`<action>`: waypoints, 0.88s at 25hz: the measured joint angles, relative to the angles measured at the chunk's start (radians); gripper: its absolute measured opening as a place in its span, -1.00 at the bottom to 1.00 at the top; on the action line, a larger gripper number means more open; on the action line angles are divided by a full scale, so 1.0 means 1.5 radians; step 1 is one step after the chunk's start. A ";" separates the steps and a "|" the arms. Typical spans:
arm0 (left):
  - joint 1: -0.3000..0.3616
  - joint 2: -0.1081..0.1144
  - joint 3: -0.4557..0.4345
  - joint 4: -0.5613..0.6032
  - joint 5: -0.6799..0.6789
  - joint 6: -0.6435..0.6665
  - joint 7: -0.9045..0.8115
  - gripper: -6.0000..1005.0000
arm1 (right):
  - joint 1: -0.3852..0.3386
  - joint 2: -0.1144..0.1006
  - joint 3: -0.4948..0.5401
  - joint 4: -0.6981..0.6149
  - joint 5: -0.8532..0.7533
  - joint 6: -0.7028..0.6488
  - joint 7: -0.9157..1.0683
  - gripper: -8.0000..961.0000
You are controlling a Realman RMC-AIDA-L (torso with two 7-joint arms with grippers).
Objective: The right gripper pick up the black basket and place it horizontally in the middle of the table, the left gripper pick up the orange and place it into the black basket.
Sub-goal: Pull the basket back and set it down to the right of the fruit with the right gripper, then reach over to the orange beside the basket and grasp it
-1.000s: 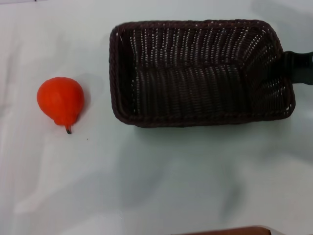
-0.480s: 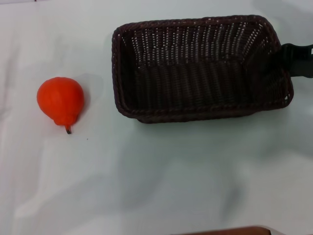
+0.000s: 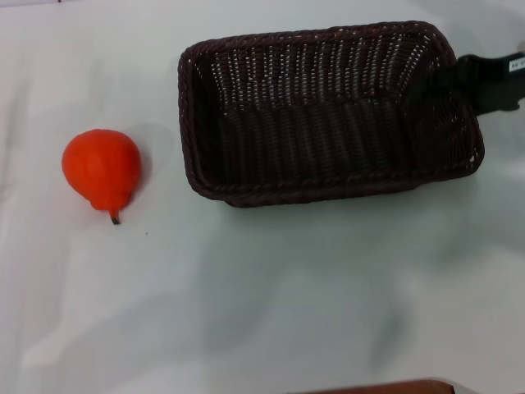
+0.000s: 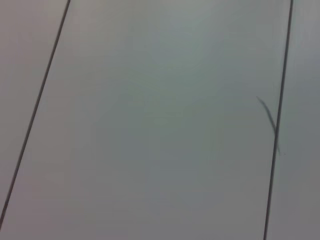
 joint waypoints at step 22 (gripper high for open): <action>0.078 0.005 0.164 -0.173 0.006 0.045 -0.247 0.82 | -0.005 -0.032 0.137 -0.138 0.011 0.125 -0.089 0.75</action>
